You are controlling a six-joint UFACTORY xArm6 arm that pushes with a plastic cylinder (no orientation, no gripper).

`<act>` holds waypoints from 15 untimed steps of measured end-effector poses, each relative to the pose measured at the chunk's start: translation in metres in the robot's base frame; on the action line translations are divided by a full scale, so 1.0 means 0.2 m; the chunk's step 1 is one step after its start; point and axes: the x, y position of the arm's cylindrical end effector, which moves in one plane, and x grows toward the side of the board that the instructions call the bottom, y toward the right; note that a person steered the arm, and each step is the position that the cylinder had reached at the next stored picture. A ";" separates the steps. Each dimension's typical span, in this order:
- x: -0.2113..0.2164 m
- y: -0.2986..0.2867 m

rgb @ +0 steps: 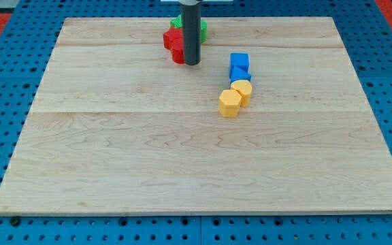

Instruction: Push the blue triangle to the bottom left along with the blue cube

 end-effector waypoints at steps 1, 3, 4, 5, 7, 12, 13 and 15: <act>-0.07 0.21; 0.13 0.39; 0.41 0.29; 0.62 0.27; 0.91 0.08; 0.99 -0.84; 1.00 -1.02; 0.66 -1.37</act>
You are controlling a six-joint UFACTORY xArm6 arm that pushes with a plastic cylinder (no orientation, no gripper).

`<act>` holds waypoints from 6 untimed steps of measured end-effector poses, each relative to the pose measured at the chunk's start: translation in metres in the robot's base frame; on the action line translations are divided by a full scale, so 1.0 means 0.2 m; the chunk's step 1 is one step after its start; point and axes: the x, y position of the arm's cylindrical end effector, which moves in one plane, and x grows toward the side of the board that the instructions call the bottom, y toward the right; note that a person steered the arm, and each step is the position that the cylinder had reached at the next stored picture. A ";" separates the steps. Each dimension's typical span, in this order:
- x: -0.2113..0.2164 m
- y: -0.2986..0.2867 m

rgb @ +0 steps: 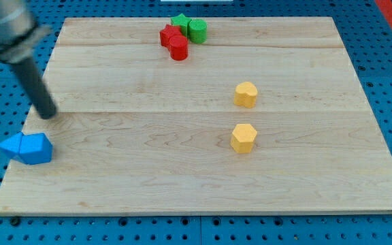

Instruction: Push the blue triangle to the bottom left along with the blue cube

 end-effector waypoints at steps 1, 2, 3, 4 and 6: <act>0.02 -0.09; 0.28 -0.09; 0.50 -0.09; 0.50 -0.04; 0.50 0.03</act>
